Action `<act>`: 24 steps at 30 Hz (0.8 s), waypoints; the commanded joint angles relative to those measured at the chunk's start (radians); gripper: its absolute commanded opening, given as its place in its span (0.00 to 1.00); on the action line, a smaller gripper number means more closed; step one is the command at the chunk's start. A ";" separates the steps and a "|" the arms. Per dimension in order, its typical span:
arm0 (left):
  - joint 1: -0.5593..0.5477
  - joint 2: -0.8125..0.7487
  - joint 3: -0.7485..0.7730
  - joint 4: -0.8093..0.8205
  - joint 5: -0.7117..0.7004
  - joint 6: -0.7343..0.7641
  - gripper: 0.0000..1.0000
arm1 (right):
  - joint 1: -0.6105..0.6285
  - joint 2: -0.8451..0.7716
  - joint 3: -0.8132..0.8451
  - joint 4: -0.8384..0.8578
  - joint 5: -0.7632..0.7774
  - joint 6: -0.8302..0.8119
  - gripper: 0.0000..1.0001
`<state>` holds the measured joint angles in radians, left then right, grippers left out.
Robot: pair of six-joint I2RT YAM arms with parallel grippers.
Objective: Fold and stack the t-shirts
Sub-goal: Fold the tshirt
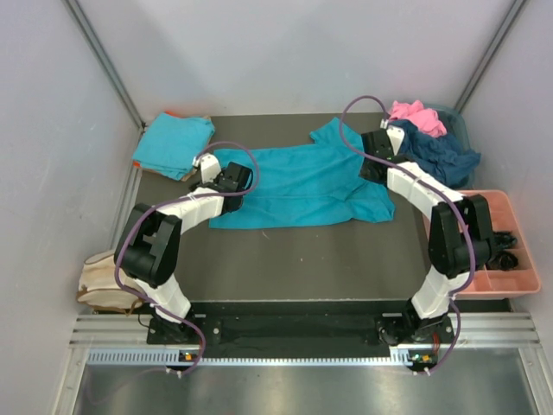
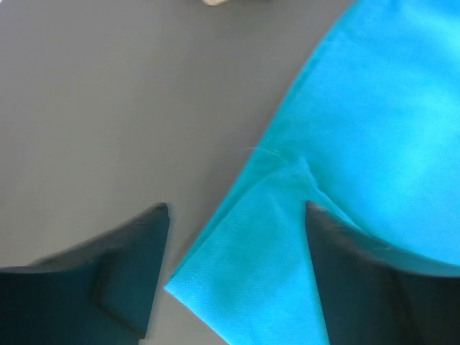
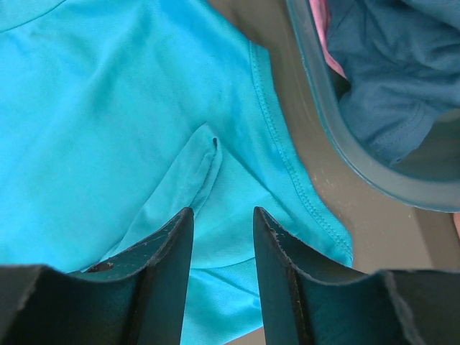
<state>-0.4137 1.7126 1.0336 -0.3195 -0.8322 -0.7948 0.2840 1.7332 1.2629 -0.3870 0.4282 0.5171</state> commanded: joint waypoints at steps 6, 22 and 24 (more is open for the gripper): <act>0.004 -0.100 -0.001 -0.064 -0.120 -0.072 0.95 | -0.011 -0.086 -0.030 0.054 -0.074 -0.005 0.40; 0.004 -0.142 -0.075 -0.078 -0.099 -0.095 0.97 | 0.017 0.031 -0.027 0.082 -0.347 0.018 0.49; 0.004 -0.140 -0.075 -0.078 -0.099 -0.098 0.97 | 0.026 0.051 -0.023 0.085 -0.378 0.023 0.55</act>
<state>-0.4137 1.6073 0.9646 -0.3862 -0.9138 -0.8711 0.2947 1.7554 1.2228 -0.3317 0.1223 0.5255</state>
